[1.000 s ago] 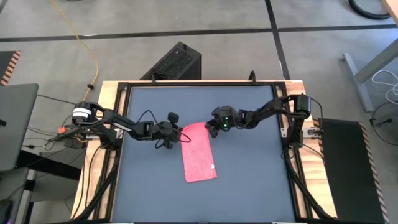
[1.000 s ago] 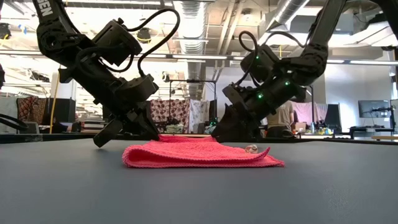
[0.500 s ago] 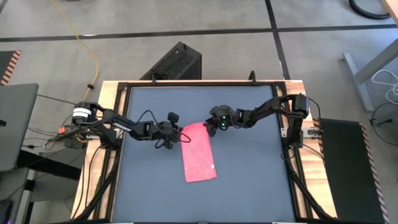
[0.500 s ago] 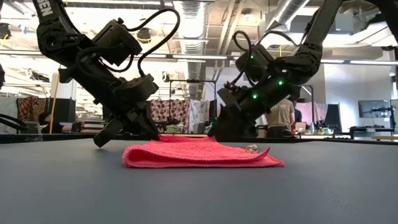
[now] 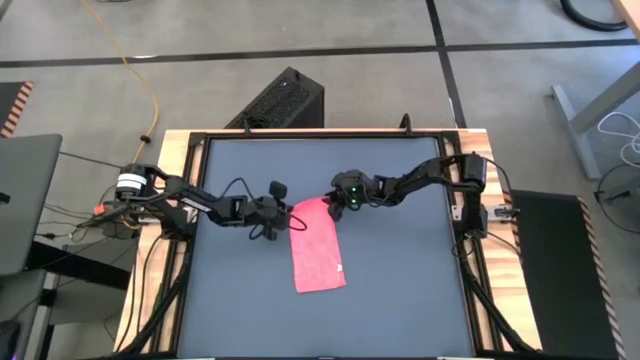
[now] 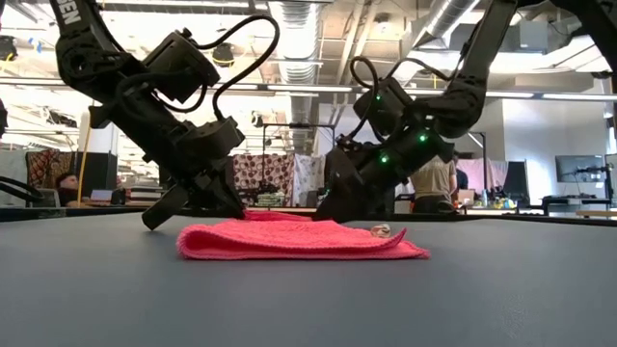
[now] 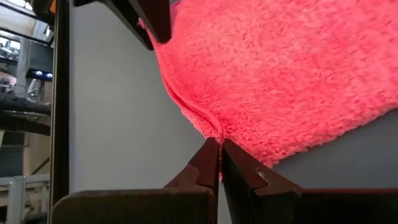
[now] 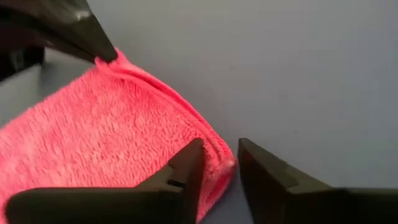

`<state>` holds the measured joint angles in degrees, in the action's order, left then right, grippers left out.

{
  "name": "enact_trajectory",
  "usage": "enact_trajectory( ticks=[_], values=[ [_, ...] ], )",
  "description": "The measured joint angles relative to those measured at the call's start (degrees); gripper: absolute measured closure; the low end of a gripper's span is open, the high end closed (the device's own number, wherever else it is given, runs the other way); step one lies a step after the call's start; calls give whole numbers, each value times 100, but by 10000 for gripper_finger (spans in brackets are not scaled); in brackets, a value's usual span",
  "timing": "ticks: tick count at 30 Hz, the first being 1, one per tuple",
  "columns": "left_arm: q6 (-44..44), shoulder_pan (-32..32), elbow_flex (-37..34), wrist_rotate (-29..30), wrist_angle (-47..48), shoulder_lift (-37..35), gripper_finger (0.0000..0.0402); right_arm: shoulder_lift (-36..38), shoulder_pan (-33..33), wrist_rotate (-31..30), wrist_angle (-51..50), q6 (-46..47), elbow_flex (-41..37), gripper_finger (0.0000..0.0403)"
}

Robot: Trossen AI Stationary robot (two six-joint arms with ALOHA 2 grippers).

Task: Roll towel
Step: Roll the light red towel

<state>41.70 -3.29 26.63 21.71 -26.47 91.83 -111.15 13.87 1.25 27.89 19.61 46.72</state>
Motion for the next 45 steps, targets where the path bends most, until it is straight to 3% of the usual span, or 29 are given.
enact_trajectory(
  ticks=[6, 9, 12, 19, 28, 37, 45],
  values=[
    [221, 130, 0, 16, -45, 0, 401, 207, -106, 0, -222, -803, -13, 364],
    [257, 215, 0, 15, -43, 0, 401, 240, -170, 14, -272, -1277, -17, 387],
    [342, 313, 2, 15, -17, 0, 401, 242, -310, -150, -268, -1856, -17, 384],
    [687, 565, 134, 277, 243, 0, 401, 242, -822, -1272, -230, -3139, -22, 386],
    [463, 593, 682, 184, 1567, 0, 401, 242, -1409, -2619, -268, -3697, -20, 386],
    [158, 599, 1175, -380, 2537, 0, 401, 257, -1785, -2982, -525, -3805, -9, 380],
    [5, 597, 1511, -610, 3142, 0, 401, 333, -1952, -2963, -673, -3448, -17, 344]
  ],
)
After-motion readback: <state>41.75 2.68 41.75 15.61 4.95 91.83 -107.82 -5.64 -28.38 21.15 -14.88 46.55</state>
